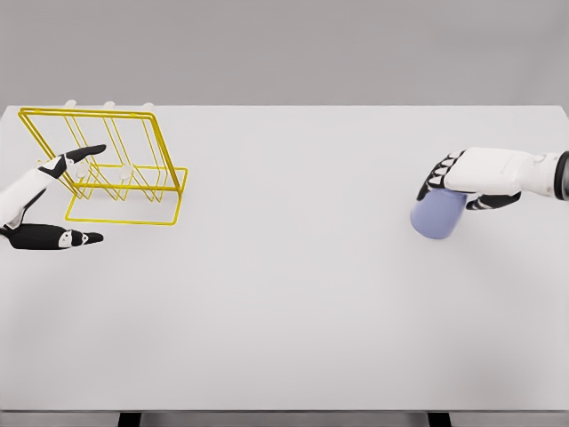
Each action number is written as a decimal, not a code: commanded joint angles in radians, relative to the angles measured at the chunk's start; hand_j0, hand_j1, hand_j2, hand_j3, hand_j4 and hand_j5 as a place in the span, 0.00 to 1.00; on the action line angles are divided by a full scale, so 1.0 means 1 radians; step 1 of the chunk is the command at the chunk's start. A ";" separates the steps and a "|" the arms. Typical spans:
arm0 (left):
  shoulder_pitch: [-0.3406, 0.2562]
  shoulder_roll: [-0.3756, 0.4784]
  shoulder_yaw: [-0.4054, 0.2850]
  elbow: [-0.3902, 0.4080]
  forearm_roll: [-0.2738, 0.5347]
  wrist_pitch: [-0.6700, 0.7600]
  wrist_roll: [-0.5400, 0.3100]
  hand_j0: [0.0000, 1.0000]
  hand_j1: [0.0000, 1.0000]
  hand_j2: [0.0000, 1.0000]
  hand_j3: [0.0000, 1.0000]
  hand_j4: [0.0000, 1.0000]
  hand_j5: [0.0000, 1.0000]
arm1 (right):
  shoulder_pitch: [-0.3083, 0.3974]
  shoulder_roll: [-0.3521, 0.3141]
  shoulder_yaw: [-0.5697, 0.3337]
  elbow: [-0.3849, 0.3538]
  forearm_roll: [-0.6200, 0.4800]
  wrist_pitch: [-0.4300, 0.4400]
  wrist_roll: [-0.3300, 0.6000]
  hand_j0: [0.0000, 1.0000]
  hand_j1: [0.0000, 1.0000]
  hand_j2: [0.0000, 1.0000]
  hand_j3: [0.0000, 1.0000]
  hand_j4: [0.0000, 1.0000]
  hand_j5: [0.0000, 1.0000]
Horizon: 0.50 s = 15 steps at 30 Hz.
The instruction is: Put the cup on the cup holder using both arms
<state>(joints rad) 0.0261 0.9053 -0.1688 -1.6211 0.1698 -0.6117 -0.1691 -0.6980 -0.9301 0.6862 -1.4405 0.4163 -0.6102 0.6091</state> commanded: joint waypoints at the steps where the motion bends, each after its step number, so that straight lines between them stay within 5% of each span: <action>1: 0.000 0.001 0.000 0.000 0.007 0.001 0.000 1.00 1.00 1.00 1.00 1.00 1.00 | 0.000 -0.001 0.012 0.000 -0.001 -0.001 0.002 0.63 0.63 0.63 0.63 0.63 0.63; 6: 0.000 0.001 0.000 0.000 0.007 0.001 0.000 1.00 1.00 1.00 1.00 1.00 1.00 | -0.002 0.002 0.013 -0.001 -0.005 -0.001 0.002 0.38 0.38 0.38 0.38 0.38 0.38; 15: 0.000 0.001 0.002 0.000 0.007 0.001 0.000 1.00 1.00 1.00 1.00 1.00 1.00 | -0.021 0.001 -0.020 -0.018 -0.013 -0.001 0.002 0.36 0.36 0.36 0.36 0.36 0.36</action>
<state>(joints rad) 0.0261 0.9053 -0.1684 -1.6211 0.1698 -0.6117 -0.1691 -0.7210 -0.9285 0.6748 -1.4563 0.4094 -0.6133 0.6110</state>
